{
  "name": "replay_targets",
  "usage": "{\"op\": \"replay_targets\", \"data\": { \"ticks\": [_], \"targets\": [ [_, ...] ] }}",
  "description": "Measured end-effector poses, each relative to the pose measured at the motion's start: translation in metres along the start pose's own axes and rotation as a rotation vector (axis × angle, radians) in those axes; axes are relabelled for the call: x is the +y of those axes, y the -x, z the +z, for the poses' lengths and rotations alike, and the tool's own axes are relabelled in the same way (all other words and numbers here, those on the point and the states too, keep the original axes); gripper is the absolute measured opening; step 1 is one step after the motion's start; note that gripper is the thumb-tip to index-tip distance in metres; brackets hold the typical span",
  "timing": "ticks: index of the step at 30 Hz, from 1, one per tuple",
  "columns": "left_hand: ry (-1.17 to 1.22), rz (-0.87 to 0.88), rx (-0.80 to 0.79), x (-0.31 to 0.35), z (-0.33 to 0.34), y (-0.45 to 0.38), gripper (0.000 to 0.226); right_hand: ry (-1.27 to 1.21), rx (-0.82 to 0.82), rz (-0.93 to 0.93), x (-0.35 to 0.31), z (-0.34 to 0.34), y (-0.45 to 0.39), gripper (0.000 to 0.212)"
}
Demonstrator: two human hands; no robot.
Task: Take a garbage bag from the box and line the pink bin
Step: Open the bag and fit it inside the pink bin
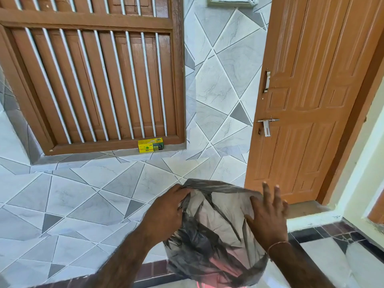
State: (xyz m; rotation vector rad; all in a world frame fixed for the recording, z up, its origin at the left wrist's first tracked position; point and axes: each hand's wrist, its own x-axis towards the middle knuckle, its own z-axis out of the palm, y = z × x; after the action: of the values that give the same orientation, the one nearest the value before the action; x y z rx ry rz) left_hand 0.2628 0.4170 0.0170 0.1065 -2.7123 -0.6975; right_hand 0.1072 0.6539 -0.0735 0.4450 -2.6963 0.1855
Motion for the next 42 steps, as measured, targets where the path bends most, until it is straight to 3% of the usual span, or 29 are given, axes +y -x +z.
{"op": "replay_targets", "data": {
  "ticks": [3, 7, 11, 13, 17, 19, 22, 28, 31, 33, 37, 39, 42],
  "targets": [
    [0.025, -0.026, 0.013, 0.000, 0.002, -0.003, 0.050, -0.331, 0.019, -0.007, -0.005, 0.004, 0.003, 0.038],
    [0.090, -0.041, 0.007, 0.006, 0.004, -0.008, 0.049, -0.659, -0.276, -0.074, -0.024, 0.002, 0.005, 0.031],
    [0.166, -0.023, 0.029, 0.010, 0.003, -0.010, 0.049, -0.504, -0.367, -0.199, -0.044, 0.016, 0.007, 0.038],
    [0.145, -0.016, 0.045, 0.010, -0.001, -0.010, 0.050, -0.379, -0.401, -0.175, -0.050, 0.014, 0.007, 0.045],
    [0.019, 0.042, 0.042, -0.001, -0.010, -0.005, 0.049, -0.228, -0.250, 0.128, -0.040, -0.010, -0.005, 0.028],
    [-0.100, 0.029, 0.009, -0.009, -0.012, -0.001, 0.052, -0.112, -0.157, 0.193, -0.030, -0.021, -0.012, 0.033],
    [-0.363, 0.030, -0.004, -0.013, -0.010, 0.004, 0.056, 0.057, -0.045, 0.120, -0.018, -0.024, -0.016, 0.016],
    [-0.638, -0.033, -0.104, -0.027, -0.007, 0.012, 0.024, 0.264, -0.086, -0.106, 0.005, -0.011, -0.007, 0.022],
    [-0.733, -0.046, -0.133, -0.033, -0.001, 0.008, 0.026, 0.317, -0.106, -0.221, 0.013, -0.012, -0.003, 0.018],
    [-0.678, -0.121, -0.080, -0.038, 0.001, 0.006, 0.032, 0.365, -0.112, -0.283, 0.020, -0.008, -0.004, 0.016],
    [-0.293, -0.340, 0.134, -0.042, 0.005, 0.005, 0.041, 0.365, -0.253, -0.268, 0.022, -0.017, 0.001, 0.008],
    [-0.180, -0.386, 0.226, -0.039, 0.013, 0.002, 0.045, 0.289, -0.269, -0.158, 0.014, -0.024, 0.000, 0.023],
    [-0.088, -0.373, 0.238, -0.032, 0.030, -0.002, 0.057, 0.067, -0.246, 0.035, 0.004, -0.033, -0.004, 0.027]
  ]
}}
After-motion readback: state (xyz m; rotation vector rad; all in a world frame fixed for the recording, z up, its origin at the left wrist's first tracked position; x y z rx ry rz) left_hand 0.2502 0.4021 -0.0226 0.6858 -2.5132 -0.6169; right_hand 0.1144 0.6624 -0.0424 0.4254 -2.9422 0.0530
